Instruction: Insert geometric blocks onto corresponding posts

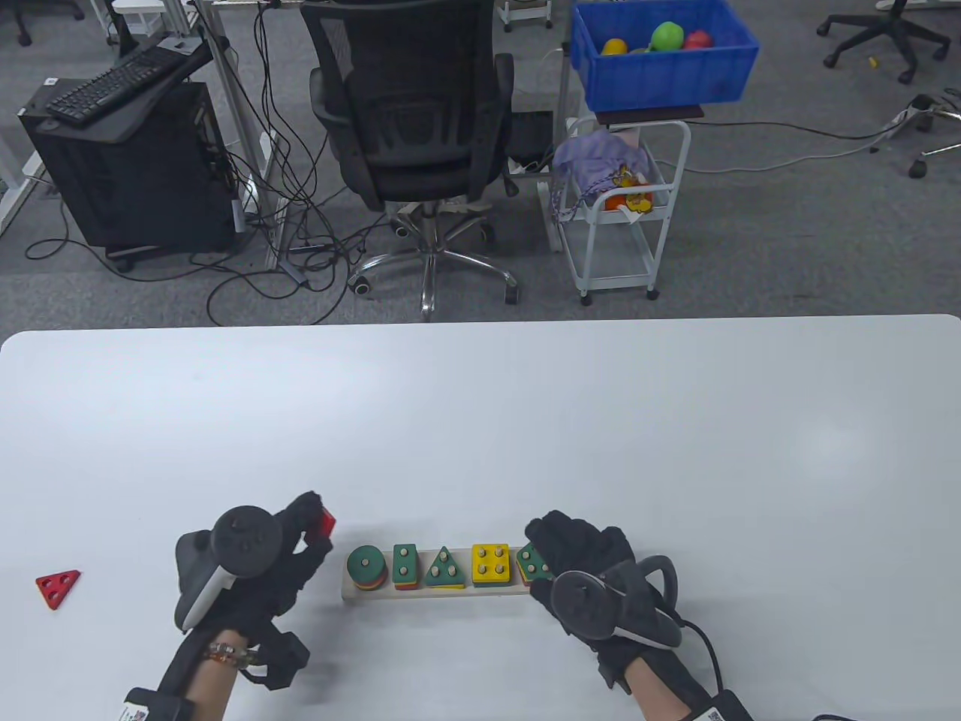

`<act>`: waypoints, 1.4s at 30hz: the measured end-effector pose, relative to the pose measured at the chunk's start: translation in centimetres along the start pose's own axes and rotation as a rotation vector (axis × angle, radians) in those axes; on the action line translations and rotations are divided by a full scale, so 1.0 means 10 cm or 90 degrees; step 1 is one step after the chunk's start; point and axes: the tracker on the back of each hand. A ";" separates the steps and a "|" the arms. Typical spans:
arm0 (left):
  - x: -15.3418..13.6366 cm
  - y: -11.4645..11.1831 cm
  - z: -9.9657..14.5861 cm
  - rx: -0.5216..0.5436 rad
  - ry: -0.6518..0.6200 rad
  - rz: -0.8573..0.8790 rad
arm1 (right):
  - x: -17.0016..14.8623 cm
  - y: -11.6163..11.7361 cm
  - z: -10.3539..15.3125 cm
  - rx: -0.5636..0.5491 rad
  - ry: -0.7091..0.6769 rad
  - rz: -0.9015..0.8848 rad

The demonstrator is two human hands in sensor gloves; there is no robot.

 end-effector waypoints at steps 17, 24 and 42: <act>0.70 -0.86 0.20 -0.396 -0.173 0.499 | 0.63 -0.07 0.12 -0.215 -0.144 -0.160; 0.67 -0.67 0.18 -0.278 -0.230 0.356 | 0.49 -0.13 0.12 -0.246 -0.131 -0.139; -0.48 0.08 0.02 0.170 0.157 -0.398 | 0.23 0.19 -0.38 -0.007 -0.118 0.122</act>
Point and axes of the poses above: the tracker on the back of each hand, its own x axis roughly to the thumb side, its own z axis roughly from the fingertips to the wrist, y = z × x, and after that the axes turned 9 degrees about y, right-handed
